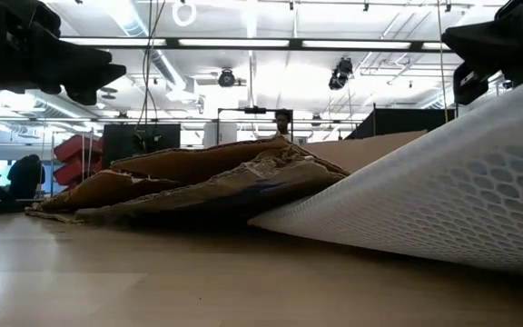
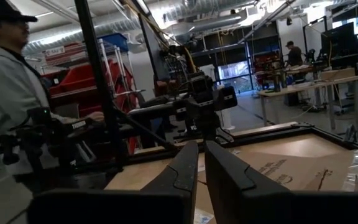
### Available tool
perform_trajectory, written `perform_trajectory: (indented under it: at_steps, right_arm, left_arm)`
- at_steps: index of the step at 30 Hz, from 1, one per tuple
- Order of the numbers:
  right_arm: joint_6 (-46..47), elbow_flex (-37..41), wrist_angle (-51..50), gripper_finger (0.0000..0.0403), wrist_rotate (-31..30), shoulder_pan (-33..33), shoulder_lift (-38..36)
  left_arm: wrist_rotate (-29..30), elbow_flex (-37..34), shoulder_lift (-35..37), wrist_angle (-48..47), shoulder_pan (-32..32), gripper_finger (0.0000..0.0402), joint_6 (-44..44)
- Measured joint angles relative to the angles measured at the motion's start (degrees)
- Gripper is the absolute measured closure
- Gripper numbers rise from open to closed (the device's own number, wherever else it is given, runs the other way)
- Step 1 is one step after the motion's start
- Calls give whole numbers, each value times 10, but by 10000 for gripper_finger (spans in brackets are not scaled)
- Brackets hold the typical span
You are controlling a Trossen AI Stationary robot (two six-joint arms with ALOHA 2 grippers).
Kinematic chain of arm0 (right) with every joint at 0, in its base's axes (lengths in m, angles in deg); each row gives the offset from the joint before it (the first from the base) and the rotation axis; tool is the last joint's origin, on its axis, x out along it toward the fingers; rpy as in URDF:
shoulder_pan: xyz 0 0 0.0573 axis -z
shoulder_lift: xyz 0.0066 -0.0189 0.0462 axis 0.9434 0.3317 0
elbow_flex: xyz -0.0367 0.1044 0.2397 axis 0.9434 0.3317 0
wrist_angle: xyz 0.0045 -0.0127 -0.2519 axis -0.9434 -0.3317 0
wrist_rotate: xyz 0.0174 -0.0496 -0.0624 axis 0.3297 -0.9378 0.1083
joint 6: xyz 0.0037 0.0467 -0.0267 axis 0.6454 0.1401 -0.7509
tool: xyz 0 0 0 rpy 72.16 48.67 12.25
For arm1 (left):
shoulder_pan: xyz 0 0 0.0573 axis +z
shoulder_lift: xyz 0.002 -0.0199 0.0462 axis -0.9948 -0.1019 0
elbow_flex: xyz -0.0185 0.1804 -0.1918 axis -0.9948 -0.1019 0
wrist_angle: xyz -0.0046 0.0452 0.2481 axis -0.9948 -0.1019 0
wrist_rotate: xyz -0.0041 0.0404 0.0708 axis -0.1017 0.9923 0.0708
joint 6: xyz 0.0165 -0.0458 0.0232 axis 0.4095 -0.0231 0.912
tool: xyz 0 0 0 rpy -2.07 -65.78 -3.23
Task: Unpack boxes
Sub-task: Return to Home Position
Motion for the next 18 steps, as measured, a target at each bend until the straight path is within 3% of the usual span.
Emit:
perform_trajectory:
  at_steps: [5, 18]
  right_arm:
    - [0, 0, 0, 402, 0, 0, 0]
    - [0, 0, 0, 375, 0, 0, 0]
  left_arm:
    - [0, 0, 0, 0, 0, 204, 0]
    - [1, 0, 0, 0, 0, 204, 0]
